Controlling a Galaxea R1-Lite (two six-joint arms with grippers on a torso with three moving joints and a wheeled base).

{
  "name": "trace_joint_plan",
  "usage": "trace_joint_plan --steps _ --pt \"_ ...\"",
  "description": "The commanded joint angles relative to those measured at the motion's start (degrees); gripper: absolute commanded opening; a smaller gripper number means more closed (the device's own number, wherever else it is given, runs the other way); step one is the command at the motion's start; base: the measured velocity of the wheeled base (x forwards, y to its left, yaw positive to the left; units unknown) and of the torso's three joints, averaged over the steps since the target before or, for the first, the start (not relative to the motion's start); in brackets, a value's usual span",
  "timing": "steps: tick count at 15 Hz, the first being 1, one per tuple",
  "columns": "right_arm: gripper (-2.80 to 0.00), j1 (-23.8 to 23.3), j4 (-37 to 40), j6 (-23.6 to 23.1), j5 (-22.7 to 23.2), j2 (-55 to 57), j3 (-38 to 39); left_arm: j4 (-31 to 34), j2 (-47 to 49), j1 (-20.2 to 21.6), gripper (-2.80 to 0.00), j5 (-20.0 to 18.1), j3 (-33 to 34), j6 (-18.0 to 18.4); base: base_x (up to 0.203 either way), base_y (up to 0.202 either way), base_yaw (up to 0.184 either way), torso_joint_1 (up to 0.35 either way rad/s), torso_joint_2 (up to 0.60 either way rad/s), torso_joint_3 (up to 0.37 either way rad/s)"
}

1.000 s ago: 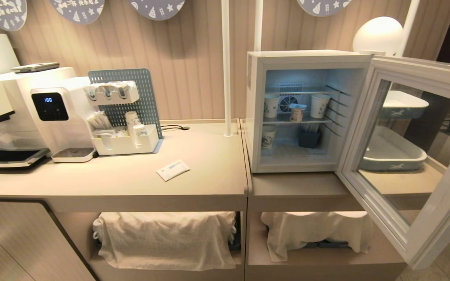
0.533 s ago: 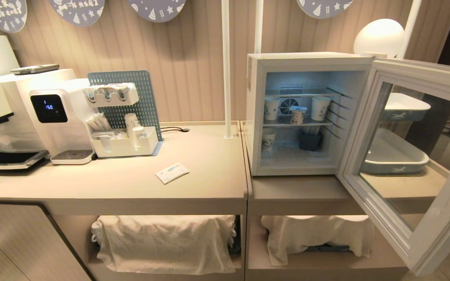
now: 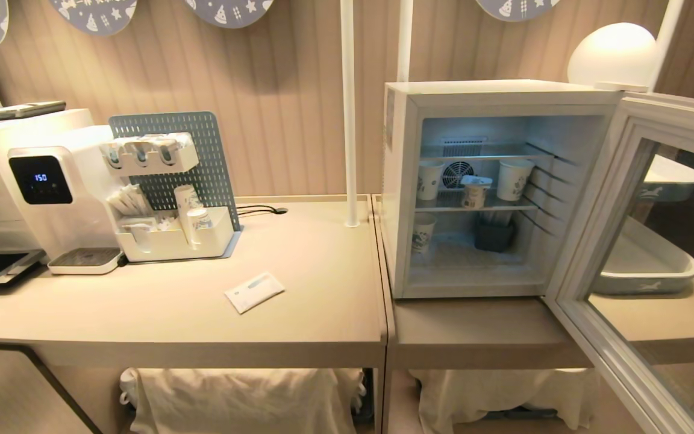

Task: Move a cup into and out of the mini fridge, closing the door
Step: Take the yoghurt out of the freezer

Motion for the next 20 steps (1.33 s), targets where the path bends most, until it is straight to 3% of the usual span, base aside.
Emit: trace_joint_plan --steps 1,5,14,16,17,20 --pt "-2.80 0.00 0.04 -0.02 0.01 -0.03 -0.01 0.07 -0.01 0.07 -2.80 -0.02 0.09 -0.32 0.192 0.000 0.001 0.002 0.01 0.002" --pt "-2.80 0.00 0.04 -0.02 0.01 -0.03 -0.01 0.07 -0.01 0.07 -2.80 -0.02 0.09 -0.41 0.163 0.000 -0.002 0.005 0.01 -0.002" --pt "-2.80 0.00 -0.05 -0.11 0.01 -0.12 -0.01 -0.02 0.05 0.07 -2.80 -0.02 0.09 -0.49 0.000 0.000 0.000 0.000 0.00 0.000" --pt "-2.80 0.00 -0.18 -2.61 0.52 -0.21 -0.02 -0.02 -0.01 0.07 -2.80 -0.02 0.09 -0.41 0.000 0.000 0.000 0.000 0.00 0.000" --pt "-2.80 0.06 -0.25 -6.07 0.84 0.26 -0.31 -0.02 0.01 0.07 -2.80 -0.02 0.09 -0.41 0.000 0.000 0.000 0.000 0.00 0.000" --pt "-2.80 0.03 0.49 -5.32 4.26 5.99 -9.75 -0.02 -0.01 0.07 -2.80 -0.02 0.09 -0.15 0.000 0.000 0.000 0.000 0.00 0.000"
